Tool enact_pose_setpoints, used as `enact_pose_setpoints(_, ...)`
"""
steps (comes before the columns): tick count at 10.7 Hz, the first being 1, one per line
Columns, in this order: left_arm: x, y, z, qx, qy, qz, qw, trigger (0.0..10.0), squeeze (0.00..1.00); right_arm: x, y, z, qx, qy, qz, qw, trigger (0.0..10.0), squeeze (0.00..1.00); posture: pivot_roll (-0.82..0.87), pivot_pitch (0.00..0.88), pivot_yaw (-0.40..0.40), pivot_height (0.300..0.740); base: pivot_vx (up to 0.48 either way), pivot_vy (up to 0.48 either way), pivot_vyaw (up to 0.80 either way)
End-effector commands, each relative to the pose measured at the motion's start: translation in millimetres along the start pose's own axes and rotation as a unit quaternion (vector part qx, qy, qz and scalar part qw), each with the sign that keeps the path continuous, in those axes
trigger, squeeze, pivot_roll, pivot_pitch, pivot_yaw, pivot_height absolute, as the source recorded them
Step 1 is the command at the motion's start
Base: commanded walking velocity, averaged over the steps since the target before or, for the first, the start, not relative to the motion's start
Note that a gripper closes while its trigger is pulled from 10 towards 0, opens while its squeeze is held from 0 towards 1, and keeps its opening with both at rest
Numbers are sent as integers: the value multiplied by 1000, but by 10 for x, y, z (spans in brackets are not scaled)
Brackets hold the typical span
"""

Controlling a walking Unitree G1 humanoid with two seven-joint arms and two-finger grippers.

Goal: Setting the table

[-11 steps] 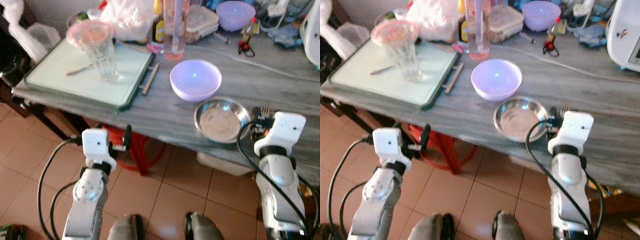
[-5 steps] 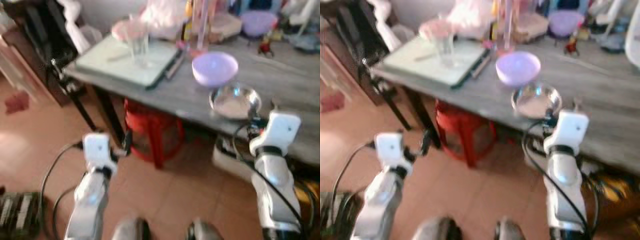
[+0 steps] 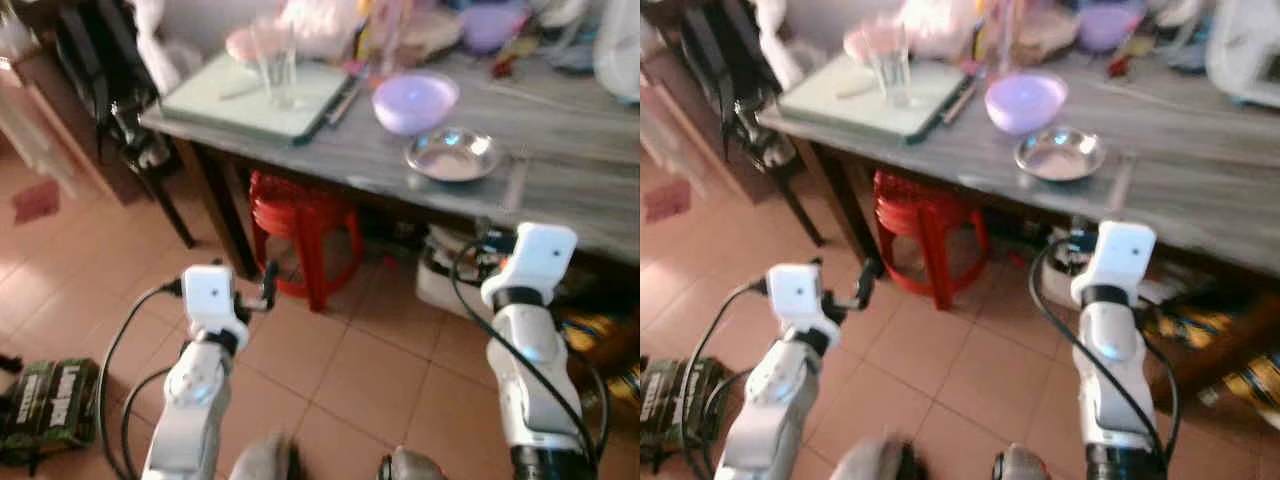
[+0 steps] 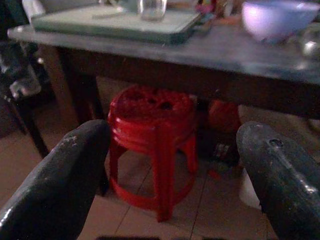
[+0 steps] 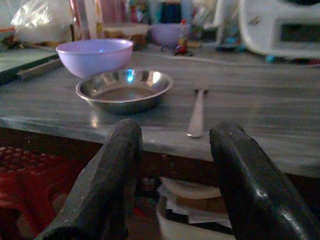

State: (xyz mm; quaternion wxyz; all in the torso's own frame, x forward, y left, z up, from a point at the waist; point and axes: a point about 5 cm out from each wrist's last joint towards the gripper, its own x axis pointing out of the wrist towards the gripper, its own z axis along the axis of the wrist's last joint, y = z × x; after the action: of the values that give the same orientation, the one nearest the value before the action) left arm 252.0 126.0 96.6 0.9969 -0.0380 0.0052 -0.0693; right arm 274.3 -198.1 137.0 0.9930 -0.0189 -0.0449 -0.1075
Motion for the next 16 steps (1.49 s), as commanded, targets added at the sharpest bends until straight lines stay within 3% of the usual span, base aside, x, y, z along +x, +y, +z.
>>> enact_pose_setpoints(1, -2, 95, -10, 7, 2, 15, 1000, 10000, 0, 38, 74, 29, 11, -6, 6, 1000, 10000, 0, -3, 58, 68, 740, -274, 0, 0)
enact_pose_setpoints(3, 28, 141, 29, 6, -9, 21, 1000, 10000, 0, 61, 90, -14, 17, 7, 8, 1000, 10000, 0, -1, 51, 65, 740, 0, 0, -666)
enact_pose_setpoints(6, 18, 78, 74, -3, -27, -10, 1000, 10000, 0, 66, 85, -13, 13, 5, 9, 1000, 10000, 0, -5, 52, 65, 740, 0, 0, -800)
enact_pose_setpoints(11, 9, 72, 76, -8, -29, -16, 999, 10000, 0, 54, 66, -10, 21, 6, 16, 1000, 10000, 0, -12, 59, 67, 740, 0, -379, -800)
enact_pose_setpoints(16, 16, 70, 96, -8, -31, -22, 999, 10000, 0, 81, 73, -32, 11, 12, 18, 1000, 10000, 0, -7, 63, 73, 740, 0, -463, 0)
